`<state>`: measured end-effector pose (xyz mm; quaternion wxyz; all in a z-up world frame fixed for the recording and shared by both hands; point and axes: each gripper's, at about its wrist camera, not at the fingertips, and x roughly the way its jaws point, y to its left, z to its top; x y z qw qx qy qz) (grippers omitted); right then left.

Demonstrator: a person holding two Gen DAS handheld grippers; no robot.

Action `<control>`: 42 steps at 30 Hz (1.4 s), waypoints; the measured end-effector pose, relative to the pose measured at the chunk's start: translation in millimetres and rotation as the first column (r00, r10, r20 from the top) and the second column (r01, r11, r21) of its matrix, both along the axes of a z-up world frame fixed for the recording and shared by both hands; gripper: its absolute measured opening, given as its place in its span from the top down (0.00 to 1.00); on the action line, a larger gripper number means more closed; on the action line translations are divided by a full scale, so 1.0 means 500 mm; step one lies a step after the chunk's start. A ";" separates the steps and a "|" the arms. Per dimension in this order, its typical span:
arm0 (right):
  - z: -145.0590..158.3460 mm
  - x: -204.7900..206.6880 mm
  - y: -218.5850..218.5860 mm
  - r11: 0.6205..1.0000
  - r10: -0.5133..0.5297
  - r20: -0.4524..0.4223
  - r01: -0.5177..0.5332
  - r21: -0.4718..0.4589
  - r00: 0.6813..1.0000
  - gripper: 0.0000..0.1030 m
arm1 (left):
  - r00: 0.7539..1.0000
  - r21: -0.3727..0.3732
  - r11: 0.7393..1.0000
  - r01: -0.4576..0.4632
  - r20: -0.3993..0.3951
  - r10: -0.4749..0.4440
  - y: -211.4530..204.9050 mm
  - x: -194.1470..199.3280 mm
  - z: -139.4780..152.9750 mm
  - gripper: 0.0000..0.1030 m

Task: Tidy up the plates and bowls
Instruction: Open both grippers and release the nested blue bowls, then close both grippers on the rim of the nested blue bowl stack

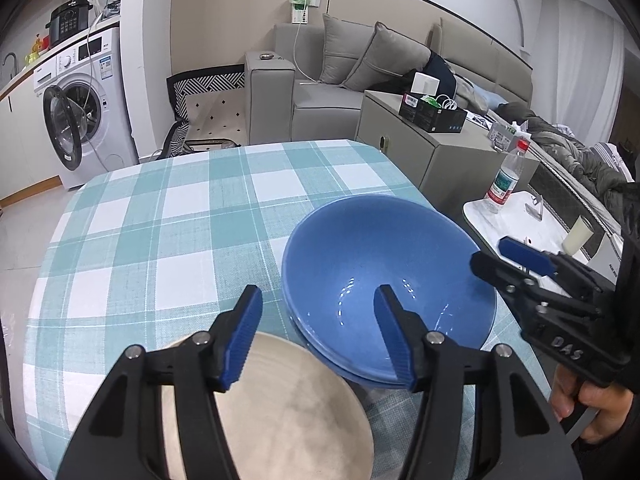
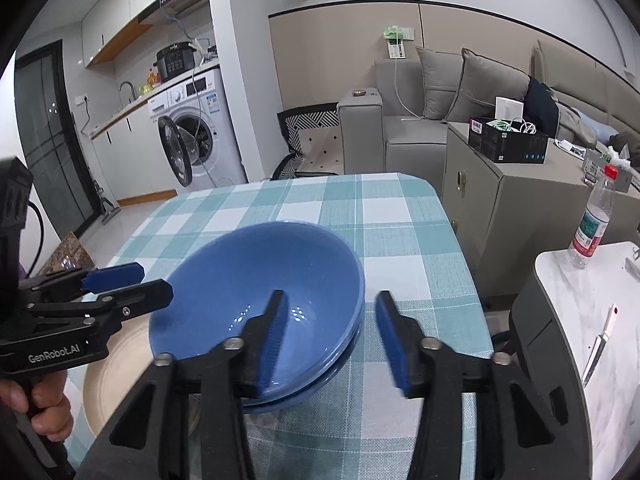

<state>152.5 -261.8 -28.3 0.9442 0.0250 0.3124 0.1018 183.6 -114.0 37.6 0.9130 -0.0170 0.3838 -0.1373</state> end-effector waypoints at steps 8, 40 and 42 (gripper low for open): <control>0.007 -0.003 -0.022 1.000 -0.005 0.007 0.005 0.000 1.000 0.18 | 1.000 0.020 1.000 -0.003 0.007 0.002 0.000 -0.001 0.003 0.25; -0.071 0.049 -0.045 0.997 -0.013 -0.132 0.024 0.079 0.991 0.02 | 0.995 -0.040 0.999 -0.028 -0.093 0.024 0.005 0.061 -0.060 0.00; -0.077 0.053 -0.047 0.994 -0.004 -0.143 0.019 0.104 0.990 0.02 | 0.995 -0.045 0.998 -0.035 -0.099 0.031 0.007 0.064 -0.064 0.00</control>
